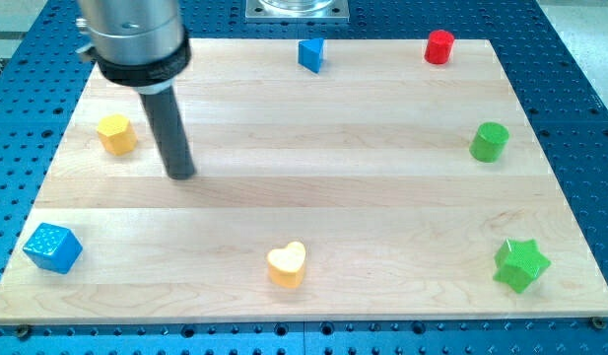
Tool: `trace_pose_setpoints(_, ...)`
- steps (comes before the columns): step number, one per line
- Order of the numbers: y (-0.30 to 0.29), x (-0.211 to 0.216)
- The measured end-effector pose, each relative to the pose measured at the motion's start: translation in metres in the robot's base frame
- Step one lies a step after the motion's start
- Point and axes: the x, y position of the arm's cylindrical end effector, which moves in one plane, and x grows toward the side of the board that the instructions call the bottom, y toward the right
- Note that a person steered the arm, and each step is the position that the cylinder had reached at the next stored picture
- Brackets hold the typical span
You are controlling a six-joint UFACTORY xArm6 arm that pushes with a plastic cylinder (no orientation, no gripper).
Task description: Slightly move the red star to the right
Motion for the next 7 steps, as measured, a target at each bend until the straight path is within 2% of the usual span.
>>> trace_pose_setpoints(2, -0.004, -0.075)
trace_pose_setpoints(3, -0.057, -0.085)
trace_pose_setpoints(5, -0.142, -0.171)
trace_pose_setpoints(6, -0.137, -0.181)
trace_pose_setpoints(7, -0.086, -0.166)
